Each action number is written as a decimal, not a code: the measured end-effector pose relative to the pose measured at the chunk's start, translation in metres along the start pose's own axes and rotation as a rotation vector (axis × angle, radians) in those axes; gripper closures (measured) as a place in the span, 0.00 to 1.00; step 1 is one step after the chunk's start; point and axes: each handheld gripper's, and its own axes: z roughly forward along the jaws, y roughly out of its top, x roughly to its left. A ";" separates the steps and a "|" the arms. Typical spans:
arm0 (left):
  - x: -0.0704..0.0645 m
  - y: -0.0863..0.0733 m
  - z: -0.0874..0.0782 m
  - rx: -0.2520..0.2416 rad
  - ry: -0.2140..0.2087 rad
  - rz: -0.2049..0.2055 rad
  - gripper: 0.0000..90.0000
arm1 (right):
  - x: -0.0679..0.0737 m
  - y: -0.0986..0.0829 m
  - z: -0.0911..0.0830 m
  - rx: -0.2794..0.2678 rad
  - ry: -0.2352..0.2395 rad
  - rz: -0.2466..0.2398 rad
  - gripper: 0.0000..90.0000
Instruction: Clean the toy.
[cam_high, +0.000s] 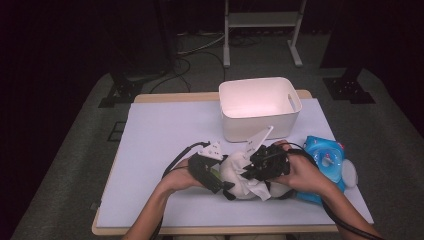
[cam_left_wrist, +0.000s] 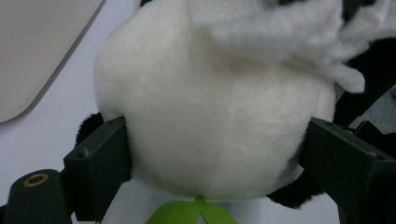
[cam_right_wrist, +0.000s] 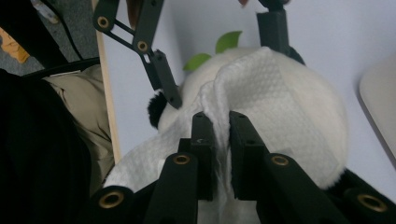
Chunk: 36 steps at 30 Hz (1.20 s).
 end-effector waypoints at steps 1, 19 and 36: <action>0.001 -0.001 0.000 0.003 -0.001 -0.001 0.12 | 0.001 0.002 0.002 0.010 -0.001 -0.004 0.88; 0.007 -0.009 0.000 0.012 0.003 -0.025 0.09 | -0.016 -0.041 -0.004 0.062 -0.055 0.079 0.94; 0.006 -0.007 0.005 -0.040 -0.027 -0.058 0.21 | -0.023 -0.047 -0.018 0.020 -0.039 0.127 0.94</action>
